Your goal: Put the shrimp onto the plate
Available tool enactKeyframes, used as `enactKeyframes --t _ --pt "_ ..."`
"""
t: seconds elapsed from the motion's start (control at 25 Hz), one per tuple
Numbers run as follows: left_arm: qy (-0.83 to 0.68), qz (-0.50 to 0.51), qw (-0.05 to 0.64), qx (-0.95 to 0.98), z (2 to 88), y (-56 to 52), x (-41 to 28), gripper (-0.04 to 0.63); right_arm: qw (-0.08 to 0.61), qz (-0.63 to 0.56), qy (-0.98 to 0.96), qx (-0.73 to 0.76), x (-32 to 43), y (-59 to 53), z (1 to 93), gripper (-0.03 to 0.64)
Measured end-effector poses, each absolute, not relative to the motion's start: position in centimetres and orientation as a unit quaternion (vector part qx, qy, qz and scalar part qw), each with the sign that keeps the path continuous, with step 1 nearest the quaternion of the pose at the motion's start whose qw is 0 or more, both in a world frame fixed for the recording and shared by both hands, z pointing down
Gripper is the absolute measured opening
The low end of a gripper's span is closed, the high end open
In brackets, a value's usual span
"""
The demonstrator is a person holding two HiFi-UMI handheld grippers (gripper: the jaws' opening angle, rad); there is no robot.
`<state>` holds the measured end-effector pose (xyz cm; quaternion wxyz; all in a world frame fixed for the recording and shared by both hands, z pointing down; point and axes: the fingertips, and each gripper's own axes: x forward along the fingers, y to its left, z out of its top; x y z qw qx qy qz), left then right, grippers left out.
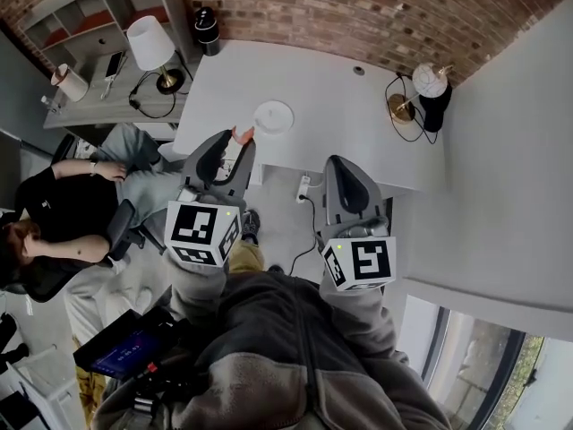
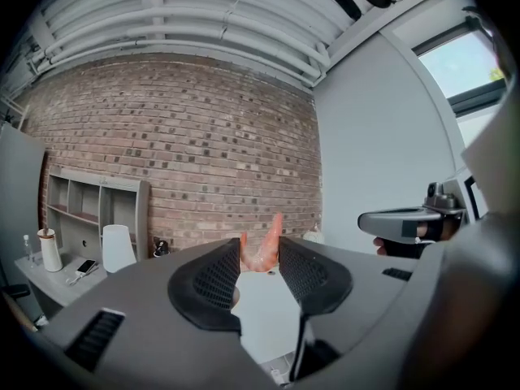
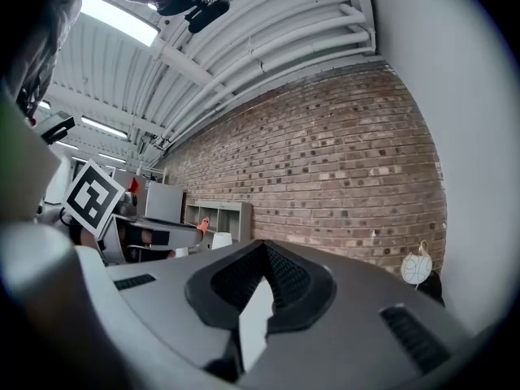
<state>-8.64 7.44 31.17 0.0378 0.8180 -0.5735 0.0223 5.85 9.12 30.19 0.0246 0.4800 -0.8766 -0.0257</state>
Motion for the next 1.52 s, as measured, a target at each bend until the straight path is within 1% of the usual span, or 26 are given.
enactKeyframes --t 0.36,0.92,1.24,1.52 --pt "-0.566 0.015 0.039 0.823 30.3 -0.3 -9.9 0.147 0.026 -0.03 -0.872 0.487 4.4 1.5 29.2 0.002" --pt "-0.557 0.025 0.046 0.829 30.6 -9.0 -13.2 0.147 0.026 -0.017 -0.865 0.501 1.5 -7.5 29.8 0.002" --pt "-0.543 0.029 0.057 0.837 31.3 -13.0 -14.6 0.147 0.036 -0.005 -0.856 0.515 0.0 -10.9 30.7 0.002" --pt "-0.531 0.033 0.074 0.844 32.6 -14.4 -14.6 0.147 0.051 0.007 -0.851 0.522 -0.5 -12.1 31.7 0.002"
